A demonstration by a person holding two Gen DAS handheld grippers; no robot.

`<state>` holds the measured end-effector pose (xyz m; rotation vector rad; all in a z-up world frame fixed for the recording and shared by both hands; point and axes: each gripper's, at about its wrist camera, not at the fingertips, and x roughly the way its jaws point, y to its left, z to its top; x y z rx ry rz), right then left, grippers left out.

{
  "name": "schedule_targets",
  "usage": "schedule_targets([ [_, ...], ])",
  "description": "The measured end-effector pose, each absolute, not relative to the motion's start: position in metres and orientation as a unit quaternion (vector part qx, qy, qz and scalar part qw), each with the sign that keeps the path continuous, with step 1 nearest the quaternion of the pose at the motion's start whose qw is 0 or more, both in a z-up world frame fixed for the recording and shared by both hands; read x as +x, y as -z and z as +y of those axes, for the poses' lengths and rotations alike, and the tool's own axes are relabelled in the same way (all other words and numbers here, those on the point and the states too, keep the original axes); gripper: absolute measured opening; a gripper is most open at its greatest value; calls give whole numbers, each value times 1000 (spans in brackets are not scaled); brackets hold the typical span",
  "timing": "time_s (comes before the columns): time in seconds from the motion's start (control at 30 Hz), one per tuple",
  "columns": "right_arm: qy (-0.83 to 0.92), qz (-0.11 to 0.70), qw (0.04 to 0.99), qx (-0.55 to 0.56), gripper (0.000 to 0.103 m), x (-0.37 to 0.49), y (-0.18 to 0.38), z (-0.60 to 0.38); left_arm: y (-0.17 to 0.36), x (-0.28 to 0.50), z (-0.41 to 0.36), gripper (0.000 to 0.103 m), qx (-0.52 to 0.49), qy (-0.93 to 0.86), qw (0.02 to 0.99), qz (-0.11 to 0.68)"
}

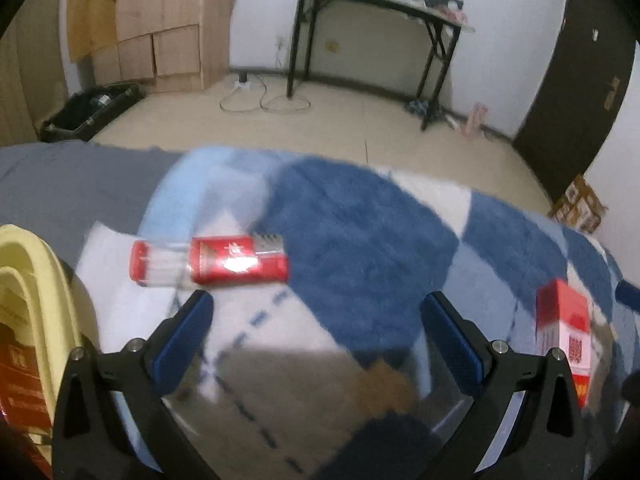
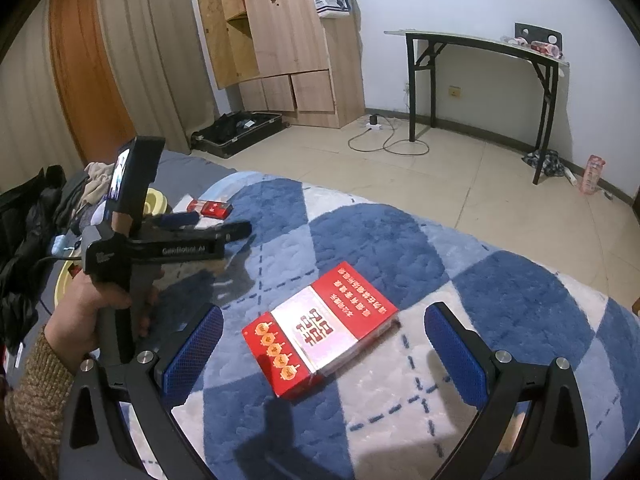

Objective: Organize rigid objects
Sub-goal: 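Move the left tool toward the red tube while the right tool moves over the red-white pack, then position the left tool around the red tube while the right tool hovers over the pack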

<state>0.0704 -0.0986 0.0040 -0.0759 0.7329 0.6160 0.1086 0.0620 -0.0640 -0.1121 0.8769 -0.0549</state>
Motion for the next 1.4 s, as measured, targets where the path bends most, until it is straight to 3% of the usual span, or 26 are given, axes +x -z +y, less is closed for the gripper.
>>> schedule_targets([
  [0.1,-295,354,887,-37,103,71,-4,-99,60,106,54,103,-34,47,897,439],
  [0.27,-295,355,886,-40,103,70,-4,-98,41,100,62,103,-87,112,898,418],
  [0.6,-296,356,885,-44,103,70,-4,-96,42,96,105,103,-139,-8,919,368],
  [1.4,-290,366,883,-51,103,72,-1,-95,50,105,77,103,-41,9,926,375],
])
